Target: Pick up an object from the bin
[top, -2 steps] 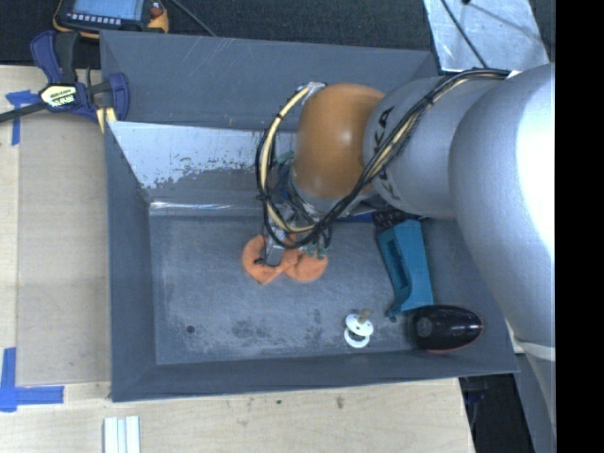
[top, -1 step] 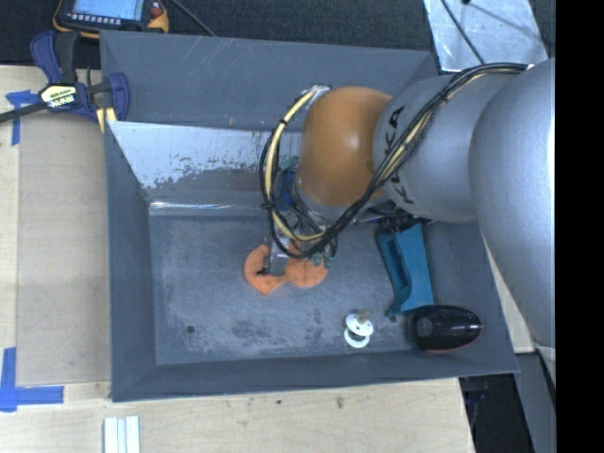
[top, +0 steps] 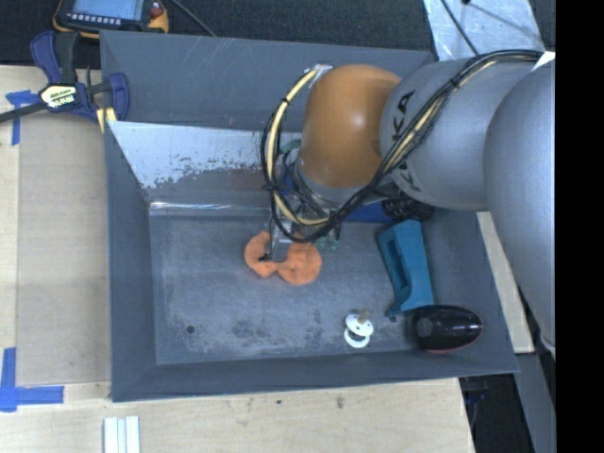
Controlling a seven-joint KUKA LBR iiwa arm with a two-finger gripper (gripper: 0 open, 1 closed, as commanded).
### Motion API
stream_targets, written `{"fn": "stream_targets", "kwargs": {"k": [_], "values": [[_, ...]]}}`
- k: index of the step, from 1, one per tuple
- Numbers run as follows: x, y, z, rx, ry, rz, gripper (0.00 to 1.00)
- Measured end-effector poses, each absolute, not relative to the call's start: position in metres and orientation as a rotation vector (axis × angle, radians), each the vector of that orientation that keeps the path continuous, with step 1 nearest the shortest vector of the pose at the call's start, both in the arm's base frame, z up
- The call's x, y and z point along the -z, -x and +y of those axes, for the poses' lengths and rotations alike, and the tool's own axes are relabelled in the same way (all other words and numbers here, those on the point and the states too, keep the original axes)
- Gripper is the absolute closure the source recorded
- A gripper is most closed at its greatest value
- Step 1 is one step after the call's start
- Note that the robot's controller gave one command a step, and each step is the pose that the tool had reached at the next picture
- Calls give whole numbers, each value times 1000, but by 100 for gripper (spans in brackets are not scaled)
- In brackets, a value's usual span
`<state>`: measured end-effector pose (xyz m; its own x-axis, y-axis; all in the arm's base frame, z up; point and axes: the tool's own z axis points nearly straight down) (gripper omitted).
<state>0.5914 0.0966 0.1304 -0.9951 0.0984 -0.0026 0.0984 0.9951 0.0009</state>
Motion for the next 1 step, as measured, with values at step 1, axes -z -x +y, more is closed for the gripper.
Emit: {"fn": "stream_targets", "kwargs": {"k": [1], "values": [[-139,-574,94,-1,-138,3136,100]]}}
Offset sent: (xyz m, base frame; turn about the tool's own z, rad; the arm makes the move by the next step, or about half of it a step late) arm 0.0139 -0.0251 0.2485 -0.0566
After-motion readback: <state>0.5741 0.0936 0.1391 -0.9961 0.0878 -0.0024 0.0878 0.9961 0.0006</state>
